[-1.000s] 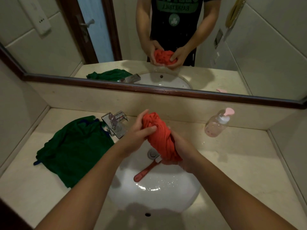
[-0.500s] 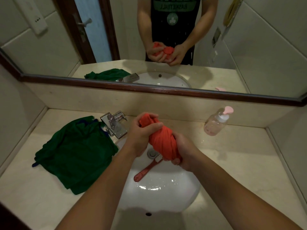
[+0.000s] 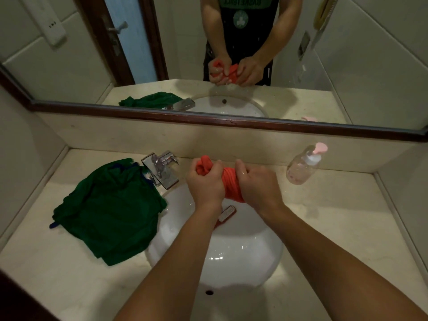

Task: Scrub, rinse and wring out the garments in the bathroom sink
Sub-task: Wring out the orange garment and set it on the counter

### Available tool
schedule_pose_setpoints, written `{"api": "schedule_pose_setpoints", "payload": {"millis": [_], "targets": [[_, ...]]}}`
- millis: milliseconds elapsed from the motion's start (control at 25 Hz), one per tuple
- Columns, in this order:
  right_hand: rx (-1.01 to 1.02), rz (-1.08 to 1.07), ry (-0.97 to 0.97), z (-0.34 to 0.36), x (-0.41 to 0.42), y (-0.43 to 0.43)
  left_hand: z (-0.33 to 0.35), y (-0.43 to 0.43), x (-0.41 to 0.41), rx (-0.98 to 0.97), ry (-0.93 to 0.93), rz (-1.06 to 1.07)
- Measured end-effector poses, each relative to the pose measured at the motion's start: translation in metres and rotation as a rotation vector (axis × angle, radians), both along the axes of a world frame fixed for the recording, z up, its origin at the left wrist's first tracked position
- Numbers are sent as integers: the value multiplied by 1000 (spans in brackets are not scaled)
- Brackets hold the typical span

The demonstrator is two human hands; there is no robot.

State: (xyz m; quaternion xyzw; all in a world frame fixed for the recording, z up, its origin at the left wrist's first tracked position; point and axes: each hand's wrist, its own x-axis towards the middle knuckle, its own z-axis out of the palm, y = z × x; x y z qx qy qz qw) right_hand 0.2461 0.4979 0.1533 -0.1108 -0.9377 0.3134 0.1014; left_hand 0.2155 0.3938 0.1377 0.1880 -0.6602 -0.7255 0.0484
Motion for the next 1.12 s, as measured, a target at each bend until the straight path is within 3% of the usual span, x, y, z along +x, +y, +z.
{"api": "schedule_pose_setpoints", "payload": {"millis": [120,200,360,480,640,720,840,960,1040,1120], "targets": [[395,208,261,-6,-10,9,5,8,-3,97,-145,117],[616,318,324,-10,-14,17,9,13,-4,170,-205,181],[717,348,443,-16,-20,24,13,16,-5,220,-229,212],[406,202,334,-10,-11,11,4,5,-4,238,-198,65],[-179,109,-163,-1,9,2,-11,-20,-7,389,-85,-200],[-370,123,-286,4,17,-5,-11,-28,-7,385,-58,-286],[-854,163,-431,12,34,-13,-8,-36,-7,267,-37,-393],[-1034,150,-543,10,46,-12,-3,-50,-9,62,-39,-604],[-1148,122,-556,5,49,-12,3,-67,-12,183,-86,-794],[-1312,115,-577,4,49,-11,6,-82,-15,238,5,-925]]}}
